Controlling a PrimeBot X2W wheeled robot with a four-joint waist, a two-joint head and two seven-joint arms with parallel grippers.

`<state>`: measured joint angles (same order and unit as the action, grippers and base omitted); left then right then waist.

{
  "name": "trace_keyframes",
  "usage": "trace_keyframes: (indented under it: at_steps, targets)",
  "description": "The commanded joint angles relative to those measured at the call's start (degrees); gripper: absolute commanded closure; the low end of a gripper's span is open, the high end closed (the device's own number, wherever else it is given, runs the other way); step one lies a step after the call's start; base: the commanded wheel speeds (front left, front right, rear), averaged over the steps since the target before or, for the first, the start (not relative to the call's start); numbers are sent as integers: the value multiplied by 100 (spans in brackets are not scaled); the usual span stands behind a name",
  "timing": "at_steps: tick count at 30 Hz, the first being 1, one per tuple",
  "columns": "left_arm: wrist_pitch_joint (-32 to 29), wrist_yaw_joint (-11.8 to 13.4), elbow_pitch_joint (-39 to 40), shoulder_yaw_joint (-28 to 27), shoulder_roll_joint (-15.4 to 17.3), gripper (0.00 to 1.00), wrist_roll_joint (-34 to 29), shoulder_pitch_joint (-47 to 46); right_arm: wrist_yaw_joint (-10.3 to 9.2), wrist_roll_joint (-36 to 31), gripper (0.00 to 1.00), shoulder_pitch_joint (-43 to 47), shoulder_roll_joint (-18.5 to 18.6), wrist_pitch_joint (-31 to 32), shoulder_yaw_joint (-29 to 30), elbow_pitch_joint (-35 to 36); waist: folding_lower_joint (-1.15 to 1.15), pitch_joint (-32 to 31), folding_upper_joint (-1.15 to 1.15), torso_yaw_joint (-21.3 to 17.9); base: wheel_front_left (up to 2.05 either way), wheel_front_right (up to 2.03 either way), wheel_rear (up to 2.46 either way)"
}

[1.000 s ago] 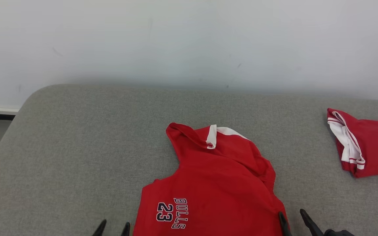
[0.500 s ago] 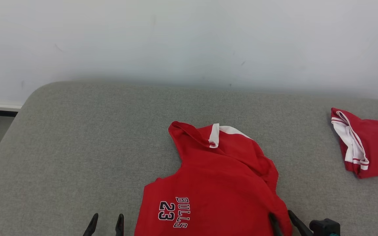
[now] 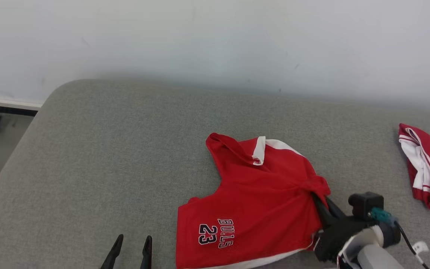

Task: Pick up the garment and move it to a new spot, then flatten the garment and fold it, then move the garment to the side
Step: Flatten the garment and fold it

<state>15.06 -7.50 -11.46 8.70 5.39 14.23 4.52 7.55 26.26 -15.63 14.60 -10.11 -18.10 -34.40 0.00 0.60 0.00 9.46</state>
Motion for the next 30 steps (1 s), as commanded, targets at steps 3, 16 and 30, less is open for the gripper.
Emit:
trace_keyframes:
  at_steps: [3,16,30]
  targets:
    - [17,6,-60,74,-34,0,75,-191,-16,-161,100,-631,-126,209,40,-339,0,224,0,230,0,0,0]
    - [17,6,-314,342,-96,0,162,-478,-17,-875,0,-2238,-546,-20,205,-2546,0,395,0,439,0,0,0]
    - [16,6,-362,276,-93,0,47,-39,-17,-23,0,-1051,-127,-503,-373,-1406,0,-145,0,-53,0,0,0]
